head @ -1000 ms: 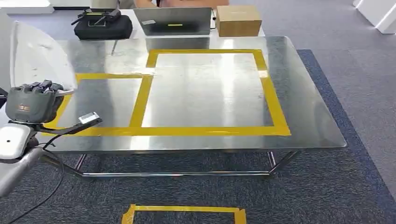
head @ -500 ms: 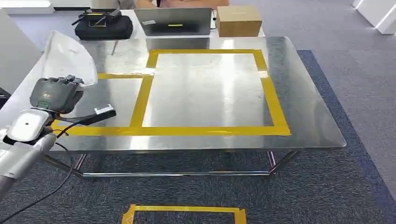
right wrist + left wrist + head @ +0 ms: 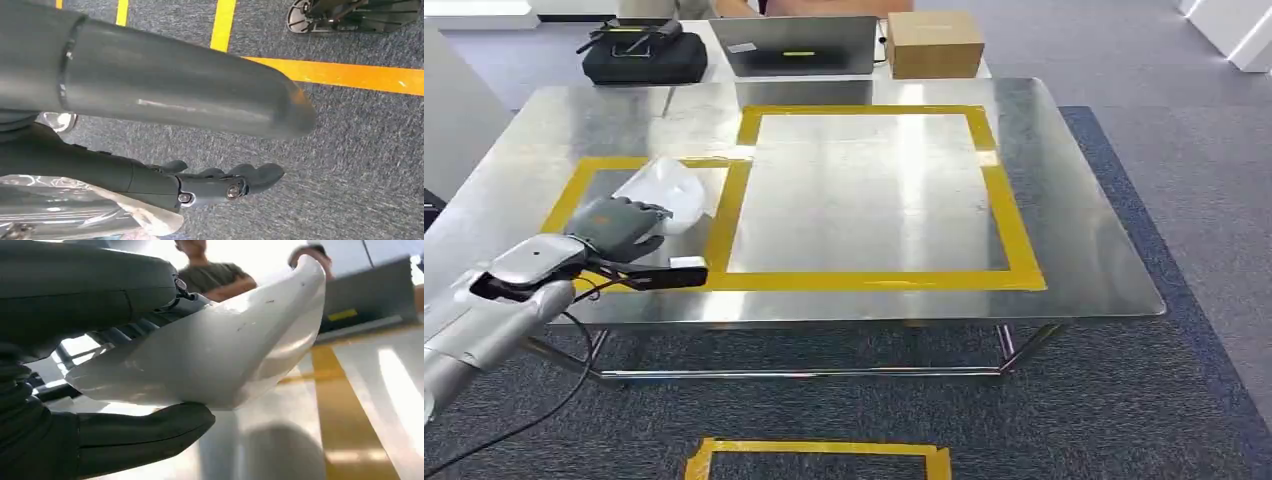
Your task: Take the parts from the cabinet and place them on the table.
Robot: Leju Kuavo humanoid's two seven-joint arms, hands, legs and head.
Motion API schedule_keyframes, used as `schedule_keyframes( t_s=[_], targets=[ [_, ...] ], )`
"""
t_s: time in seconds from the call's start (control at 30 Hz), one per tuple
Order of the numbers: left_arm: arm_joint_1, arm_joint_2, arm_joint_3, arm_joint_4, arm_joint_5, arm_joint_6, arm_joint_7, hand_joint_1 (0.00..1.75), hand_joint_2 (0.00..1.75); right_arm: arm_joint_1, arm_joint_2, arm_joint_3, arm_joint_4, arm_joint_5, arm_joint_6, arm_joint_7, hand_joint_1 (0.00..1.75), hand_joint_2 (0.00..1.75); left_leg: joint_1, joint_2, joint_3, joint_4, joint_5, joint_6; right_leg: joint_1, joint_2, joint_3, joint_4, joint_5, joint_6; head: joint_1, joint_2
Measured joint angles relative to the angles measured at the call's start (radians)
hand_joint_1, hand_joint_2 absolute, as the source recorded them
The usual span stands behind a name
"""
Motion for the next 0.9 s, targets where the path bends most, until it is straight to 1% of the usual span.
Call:
schedule_keyframes(
  t_s=[0.03, 0.1, 0.2, 0.23, 0.33, 0.37, 0.47, 0.57, 0.63, 0.9],
  targets=[
    [-0.004, 0.0, -0.02, 0.012, 0.013, -0.036, -0.005, 1.75, 1.75, -0.001, -0.001, 0.002, 0.0, 0.004, 0.0, 0.004, 0.0, 0.0, 0.0, 0.0, 0.0, 0.0, 0.0, 0.0, 0.0, 0.0, 0.0, 0.0, 0.0, 0.0, 0.001, 0.0],
    [-0.014, 0.006, -0.048, 0.028, 0.039, -0.088, -0.01, 1.75, 1.75, -0.004, -0.002, 0.005, 0.0, 0.006, 0.0, 0.01, 0.0, 0.0, 0.0, 0.0, 0.0, 0.0, 0.0, 0.0, 0.0, 0.0, 0.0, 0.0, 0.0, 0.0, 0.0, 0.0],
    [-0.04, 0.014, -0.078, 0.044, 0.07, -0.132, -0.013, 1.75, 1.75, -0.006, -0.002, 0.005, 0.0, 0.006, 0.0, 0.015, 0.0, 0.0, 0.0, 0.0, 0.0, 0.0, 0.0, 0.0, 0.0, 0.0, 0.001, 0.0, 0.0, 0.0, 0.0, 0.0],
    [-0.047, 0.017, -0.085, 0.048, 0.081, -0.141, -0.013, 0.0, 0.0, -0.006, -0.003, 0.006, 0.0, 0.007, 0.0, 0.016, 0.0, 0.0, 0.0, 0.0, 0.0, 0.0, 0.0, 0.0, 0.0, 0.0, 0.001, 0.0, 0.0, 0.0, 0.0, 0.0],
    [-0.062, 0.032, -0.123, 0.055, 0.121, -0.173, -0.001, 0.0, 0.0, -0.006, -0.003, 0.006, 0.0, 0.008, 0.0, 0.02, 0.0, 0.0, 0.0, 0.0, 0.001, 0.0, 0.0, 0.0, 0.0, 0.0, 0.001, 0.0, 0.0, 0.0, 0.0, 0.0],
    [-0.063, 0.036, -0.132, 0.057, 0.127, -0.173, 0.008, 0.0, 0.0, -0.006, -0.003, 0.006, 0.0, 0.008, 0.0, 0.021, 0.0, 0.0, 0.0, 0.0, 0.001, 0.0, 0.0, 0.0, 0.0, 0.0, 0.001, 0.0, 0.0, 0.0, 0.0, 0.0],
    [-0.069, 0.048, -0.156, 0.06, 0.143, -0.154, 0.044, 0.0, 0.0, -0.007, -0.005, 0.006, 0.0, 0.007, -0.001, 0.023, 0.0, 0.0, 0.0, 0.0, 0.0, 0.0, 0.0, 0.0, 0.0, -0.001, 0.001, 0.0, 0.0, 0.0, 0.001, 0.0],
    [-0.072, 0.051, -0.167, 0.062, 0.145, -0.115, 0.07, 0.0, 0.0, -0.007, -0.005, 0.006, 0.0, 0.006, -0.001, 0.022, 0.0, 0.0, 0.0, 0.0, 0.0, 0.0, 0.0, 0.0, 0.0, -0.001, 0.001, 0.0, 0.0, 0.0, 0.0, 0.0],
    [-0.076, 0.054, -0.174, 0.063, 0.14, -0.105, 0.074, 0.0, 0.0, -0.007, -0.005, 0.006, 0.0, 0.006, -0.001, 0.021, 0.0, 0.0, 0.0, 0.0, 0.0, 0.0, 0.0, 0.0, 0.0, 0.0, 0.001, 0.0, 0.0, 0.0, 0.0, 0.0],
    [-0.088, 0.061, -0.193, 0.063, 0.136, -0.105, 0.077, 0.0, 0.0, -0.007, -0.005, 0.006, 0.0, 0.006, -0.001, 0.021, 0.0, 0.0, 0.0, 0.0, 0.0, 0.0, 0.0, 0.0, 0.0, 0.0, 0.001, 0.0, 0.0, 0.0, 0.0, 0.0]
  ],
)
